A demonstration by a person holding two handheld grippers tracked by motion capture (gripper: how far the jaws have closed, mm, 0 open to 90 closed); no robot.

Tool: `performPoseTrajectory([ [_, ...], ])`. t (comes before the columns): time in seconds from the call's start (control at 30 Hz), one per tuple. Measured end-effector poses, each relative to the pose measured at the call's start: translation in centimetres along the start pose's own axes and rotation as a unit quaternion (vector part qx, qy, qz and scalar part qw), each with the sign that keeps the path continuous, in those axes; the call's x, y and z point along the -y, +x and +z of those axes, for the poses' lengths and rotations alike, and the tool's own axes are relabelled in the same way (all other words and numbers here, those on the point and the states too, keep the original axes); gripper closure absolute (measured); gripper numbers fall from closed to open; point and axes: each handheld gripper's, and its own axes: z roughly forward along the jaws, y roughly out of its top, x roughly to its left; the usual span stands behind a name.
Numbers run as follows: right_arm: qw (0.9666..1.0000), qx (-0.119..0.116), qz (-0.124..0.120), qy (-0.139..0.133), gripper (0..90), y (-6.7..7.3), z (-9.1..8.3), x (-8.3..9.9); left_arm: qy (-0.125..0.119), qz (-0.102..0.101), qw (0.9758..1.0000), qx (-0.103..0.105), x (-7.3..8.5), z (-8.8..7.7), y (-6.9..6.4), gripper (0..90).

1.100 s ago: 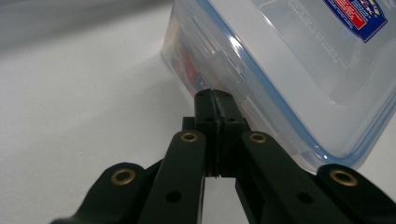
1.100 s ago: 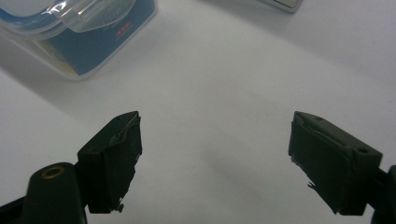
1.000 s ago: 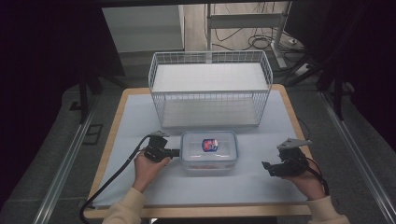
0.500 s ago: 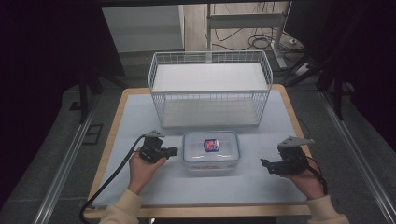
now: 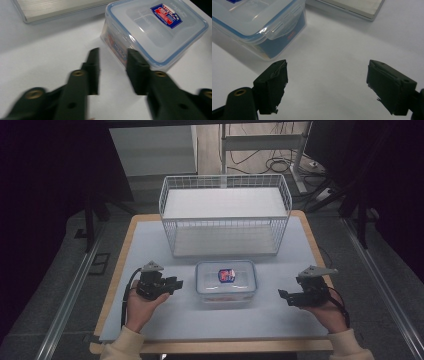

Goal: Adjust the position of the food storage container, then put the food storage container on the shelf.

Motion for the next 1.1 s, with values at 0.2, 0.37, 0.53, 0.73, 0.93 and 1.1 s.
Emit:
performPoseTrajectory([
  [0.2, 0.9999, -0.014, -0.001, 0.001, 17.3, 0.0, 0.2, 0.1, 0.001, -0.029, 0.9995, -0.014, -0.2, -0.4, 0.3, 30.0],
  [0.37, 0.9995, -0.030, 0.003, -0.006, 16.0, 0.1, 0.3, -0.1, 0.007, -0.047, 0.9988, 0.005, -0.4, -0.1, 0.6, 20.6],
  [0.53, 0.9982, -0.056, 0.018, -0.009, 15.8, 0.3, 0.3, -0.6, 0.007, -0.073, 0.9969, 0.030, -0.5, 0.3, 1.1, 16.6],
  [0.73, 0.9948, -0.093, 0.041, -0.013, 15.7, 0.6, 0.7, -1.6, 0.005, -0.097, 0.9938, 0.054, -0.9, 1.1, 1.1, 12.9],
  [0.93, 0.9918, -0.119, 0.046, -0.007, 13.9, 1.3, 1.6, -2.6, 0.011, -0.111, 0.9904, 0.081, -1.3, 2.5, 1.2, 13.3],
  [1.1, 0.9903, -0.130, 0.049, -0.004, 11.9, 1.7, 2.3, -3.1, 0.021, -0.114, 0.9895, 0.086, -1.2, 3.2, 1.0, 13.4],
])
